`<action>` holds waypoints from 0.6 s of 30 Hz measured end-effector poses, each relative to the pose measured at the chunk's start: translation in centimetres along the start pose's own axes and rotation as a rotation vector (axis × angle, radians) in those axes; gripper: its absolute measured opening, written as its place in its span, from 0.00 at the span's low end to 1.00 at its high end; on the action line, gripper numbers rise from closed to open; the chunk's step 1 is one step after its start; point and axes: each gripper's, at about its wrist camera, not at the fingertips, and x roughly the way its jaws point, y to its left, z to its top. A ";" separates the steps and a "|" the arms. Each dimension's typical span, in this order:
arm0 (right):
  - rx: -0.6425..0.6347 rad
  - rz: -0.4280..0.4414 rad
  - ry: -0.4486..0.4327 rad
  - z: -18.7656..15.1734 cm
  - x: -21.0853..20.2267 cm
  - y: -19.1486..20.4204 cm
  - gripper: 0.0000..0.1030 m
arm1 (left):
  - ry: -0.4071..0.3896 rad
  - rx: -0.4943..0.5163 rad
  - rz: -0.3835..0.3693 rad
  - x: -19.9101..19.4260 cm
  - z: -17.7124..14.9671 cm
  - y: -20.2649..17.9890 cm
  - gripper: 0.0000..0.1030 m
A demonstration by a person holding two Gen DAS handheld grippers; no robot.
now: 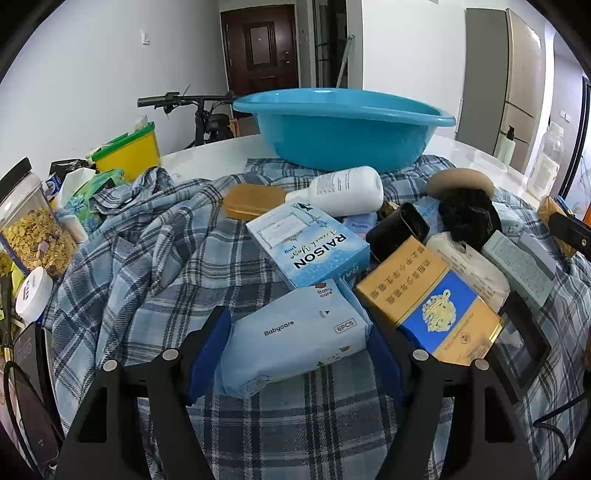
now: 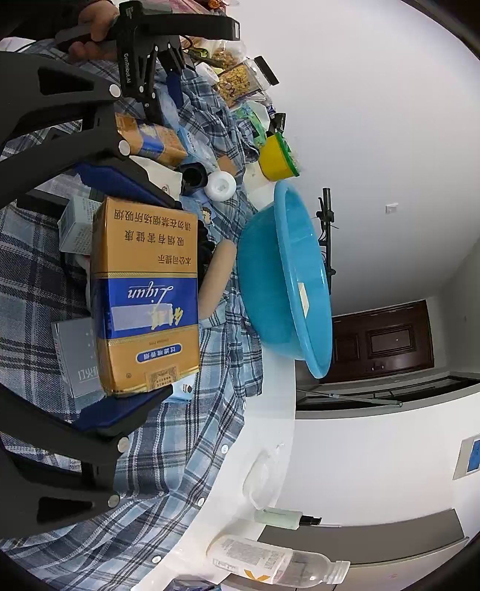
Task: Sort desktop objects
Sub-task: 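Grasp the light blue Babycare wipes pack with the left tool while the right tool holds the Liqun box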
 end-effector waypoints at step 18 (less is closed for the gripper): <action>-0.051 -0.053 0.016 -0.1 0.3 1.0 0.86 | -0.094 -0.015 -0.037 -1.9 -0.2 0.1 0.72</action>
